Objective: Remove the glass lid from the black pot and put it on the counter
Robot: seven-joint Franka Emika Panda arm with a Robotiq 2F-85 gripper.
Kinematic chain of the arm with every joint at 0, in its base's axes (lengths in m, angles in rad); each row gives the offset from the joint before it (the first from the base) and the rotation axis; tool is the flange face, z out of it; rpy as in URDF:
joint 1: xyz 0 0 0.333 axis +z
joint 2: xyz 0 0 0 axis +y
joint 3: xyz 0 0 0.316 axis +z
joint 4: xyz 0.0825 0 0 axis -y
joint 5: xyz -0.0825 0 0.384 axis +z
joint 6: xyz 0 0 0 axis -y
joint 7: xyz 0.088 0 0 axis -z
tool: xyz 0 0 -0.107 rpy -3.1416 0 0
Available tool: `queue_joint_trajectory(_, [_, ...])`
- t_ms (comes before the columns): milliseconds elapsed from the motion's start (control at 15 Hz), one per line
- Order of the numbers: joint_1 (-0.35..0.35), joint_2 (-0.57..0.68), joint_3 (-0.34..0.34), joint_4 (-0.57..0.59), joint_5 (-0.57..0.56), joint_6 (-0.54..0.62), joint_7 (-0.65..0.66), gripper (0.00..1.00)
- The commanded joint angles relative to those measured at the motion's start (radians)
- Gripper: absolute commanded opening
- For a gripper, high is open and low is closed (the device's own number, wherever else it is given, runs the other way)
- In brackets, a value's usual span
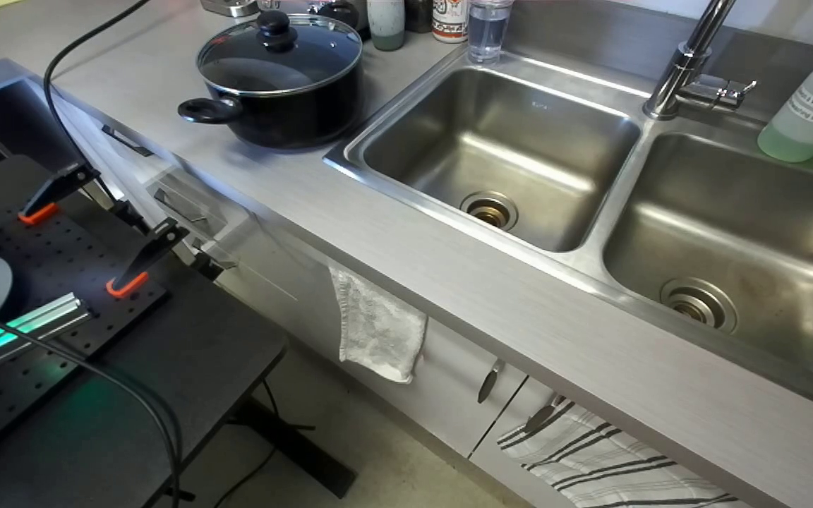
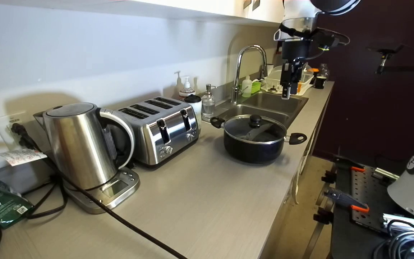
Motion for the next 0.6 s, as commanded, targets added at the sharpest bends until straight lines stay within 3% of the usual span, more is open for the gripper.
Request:
queue_joint_trajectory(0, [-0.014,0.107,-0.042,0.052,0.034,0.047,-0.049,1.0])
queue_joint_trajectory(533, [-0.035,0.297,-0.068,0.16,0.086,0.106,-0.069,1.0])
